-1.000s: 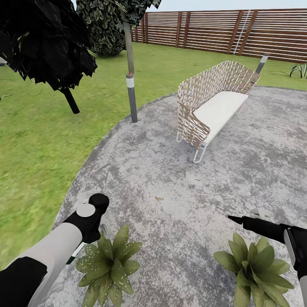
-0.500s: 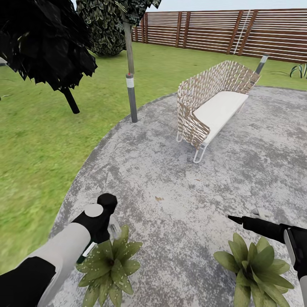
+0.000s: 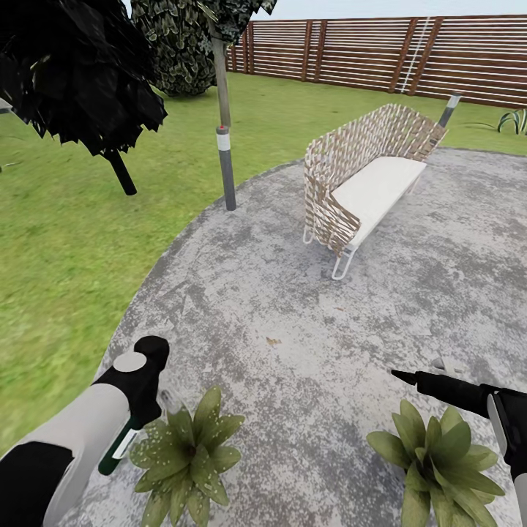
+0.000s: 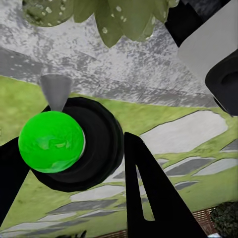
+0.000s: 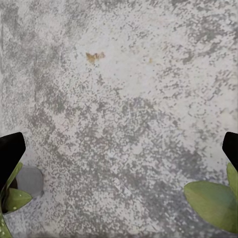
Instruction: Pick up the pesticide atomizer in the garden and spray insectifuge to fully cover both potted plants in the garden.
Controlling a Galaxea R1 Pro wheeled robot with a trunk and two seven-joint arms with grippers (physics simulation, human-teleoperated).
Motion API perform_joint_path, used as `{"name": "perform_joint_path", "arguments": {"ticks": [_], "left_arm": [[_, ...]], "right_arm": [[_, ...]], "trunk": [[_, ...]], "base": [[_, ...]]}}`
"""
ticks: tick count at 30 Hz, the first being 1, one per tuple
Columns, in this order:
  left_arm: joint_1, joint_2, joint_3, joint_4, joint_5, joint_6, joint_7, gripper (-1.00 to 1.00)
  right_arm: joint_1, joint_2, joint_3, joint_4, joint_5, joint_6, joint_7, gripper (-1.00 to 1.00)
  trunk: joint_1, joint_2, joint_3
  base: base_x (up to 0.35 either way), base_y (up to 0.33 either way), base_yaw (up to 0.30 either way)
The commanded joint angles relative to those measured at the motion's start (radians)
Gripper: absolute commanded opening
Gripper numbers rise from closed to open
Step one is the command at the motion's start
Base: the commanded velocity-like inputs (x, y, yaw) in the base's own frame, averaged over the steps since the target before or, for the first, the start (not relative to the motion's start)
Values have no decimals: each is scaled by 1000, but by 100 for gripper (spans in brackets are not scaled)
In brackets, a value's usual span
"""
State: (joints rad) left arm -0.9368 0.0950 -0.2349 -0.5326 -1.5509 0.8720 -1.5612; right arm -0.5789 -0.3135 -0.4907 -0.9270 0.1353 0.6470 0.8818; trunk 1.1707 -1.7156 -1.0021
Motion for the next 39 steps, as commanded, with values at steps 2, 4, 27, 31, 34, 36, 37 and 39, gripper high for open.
{"name": "perform_joint_path", "arguments": {"ticks": [2,4,27,31,34,36,37,39], "left_arm": [[0,1,-6,-5,-7,11,-10,-100],[0,-1,-7,-25,-9,13,-10,-100],[0,-109,-119,-129,-149,7,-6,-100],[0,-136,-125,-127,-149,7,-6,-100],[0,-149,-125,-127,-148,7,-8,-100],[0,-156,-126,-127,-149,7,-8,-100],[0,-156,-125,-127,-149,7,-8,-100],[0,-155,-124,-125,-149,7,-7,-100]], "right_arm": [[-1,1,-3,-1,10,3,9,100],[-1,1,-3,-1,10,3,9,100],[-1,1,-3,-1,10,3,10,100],[-1,1,-3,-1,10,3,9,100],[-1,1,-3,-1,10,3,9,100],[-1,1,-3,-1,10,3,9,100],[-1,1,-3,-1,10,3,10,100],[-1,1,-3,-1,10,3,10,100]], "trunk": [[0,0,-1],[0,0,-1],[0,0,-1],[0,0,-1],[0,0,-1],[0,0,-1],[0,0,-1],[0,0,-1]], "base": [[0,0,0],[0,0,0],[0,0,0],[0,0,0],[0,0,0],[0,0,0],[0,0,0],[0,0,0]]}}
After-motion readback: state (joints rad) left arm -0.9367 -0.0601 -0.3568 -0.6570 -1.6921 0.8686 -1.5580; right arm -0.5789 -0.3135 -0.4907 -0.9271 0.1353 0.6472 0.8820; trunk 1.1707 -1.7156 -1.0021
